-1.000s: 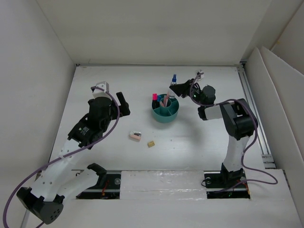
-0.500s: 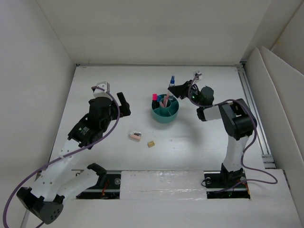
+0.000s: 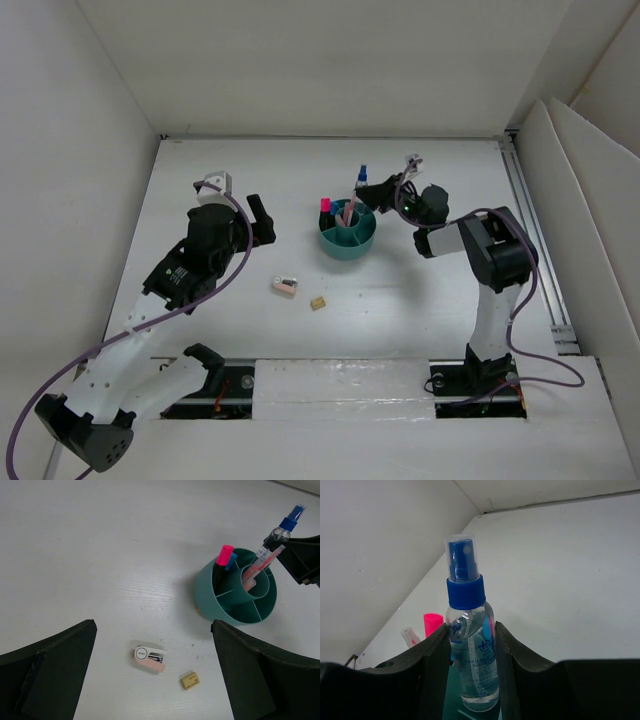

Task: Sort the stationery into containers
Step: Place the stationery in the storage box.

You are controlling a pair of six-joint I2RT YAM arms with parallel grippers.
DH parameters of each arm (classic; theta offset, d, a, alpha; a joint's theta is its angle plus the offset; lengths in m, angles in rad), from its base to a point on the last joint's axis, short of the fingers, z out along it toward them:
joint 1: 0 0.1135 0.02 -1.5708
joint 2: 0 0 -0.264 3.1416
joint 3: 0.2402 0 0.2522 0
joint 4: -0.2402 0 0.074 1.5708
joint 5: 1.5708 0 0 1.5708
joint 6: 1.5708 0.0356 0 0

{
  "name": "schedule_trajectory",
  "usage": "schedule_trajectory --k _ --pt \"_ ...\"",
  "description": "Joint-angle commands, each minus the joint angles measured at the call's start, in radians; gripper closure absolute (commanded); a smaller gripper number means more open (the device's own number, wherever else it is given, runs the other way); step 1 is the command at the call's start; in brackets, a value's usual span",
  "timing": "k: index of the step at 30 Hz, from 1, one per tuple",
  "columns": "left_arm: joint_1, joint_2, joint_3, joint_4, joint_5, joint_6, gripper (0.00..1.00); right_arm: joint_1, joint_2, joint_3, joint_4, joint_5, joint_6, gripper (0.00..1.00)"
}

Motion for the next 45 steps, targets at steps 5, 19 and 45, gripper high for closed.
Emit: schedule_trajectory --k 5,19,45 --pt "0.0 -0.017 -0.021 0.037 0.015 0.014 0.0 0.007 0.014 -0.009 0.187 -0.04 -0.023 0.84" --pt "0.0 -0.017 -0.021 0.037 0.024 0.023 0.0 0.007 -0.004 -0.056 0.238 -0.049 -0.023 0.57" --pt "0.0 0.001 -0.021 0.046 0.024 0.024 0.0 -0.05 -0.128 -0.153 0.374 -0.066 0.067 0.34"
